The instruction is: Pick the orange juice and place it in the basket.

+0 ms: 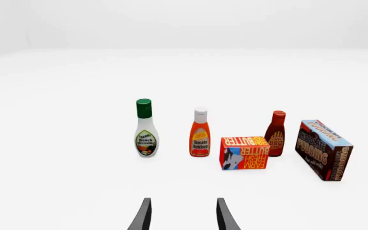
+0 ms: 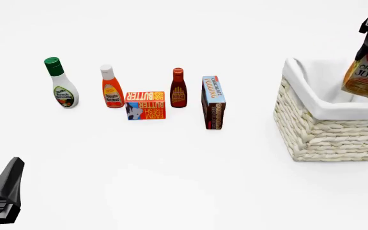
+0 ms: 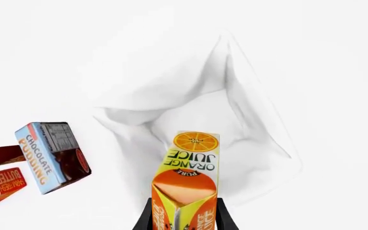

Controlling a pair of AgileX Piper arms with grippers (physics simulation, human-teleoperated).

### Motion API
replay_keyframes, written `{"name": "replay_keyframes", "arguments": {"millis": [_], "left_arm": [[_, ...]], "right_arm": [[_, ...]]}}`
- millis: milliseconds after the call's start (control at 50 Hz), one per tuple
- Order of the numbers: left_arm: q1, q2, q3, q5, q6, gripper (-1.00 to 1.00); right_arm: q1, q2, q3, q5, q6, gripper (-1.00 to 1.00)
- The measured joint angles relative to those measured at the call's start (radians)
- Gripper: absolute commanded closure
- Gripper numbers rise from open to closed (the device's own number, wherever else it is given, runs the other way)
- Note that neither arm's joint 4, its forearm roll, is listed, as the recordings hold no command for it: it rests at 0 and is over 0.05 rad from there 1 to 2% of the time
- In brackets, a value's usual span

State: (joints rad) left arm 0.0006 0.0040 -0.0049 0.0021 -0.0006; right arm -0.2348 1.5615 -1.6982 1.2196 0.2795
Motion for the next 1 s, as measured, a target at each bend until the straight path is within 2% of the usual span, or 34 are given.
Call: {"name": "replay_keyframes", "arguments": {"millis": [1000], "left_arm": [[0.000,0.000,0.000,0.000,0.000,-1.00]], "right_arm": [[-0.032,0.130,-0.013,-0.077,-0.038,1.00]]}}
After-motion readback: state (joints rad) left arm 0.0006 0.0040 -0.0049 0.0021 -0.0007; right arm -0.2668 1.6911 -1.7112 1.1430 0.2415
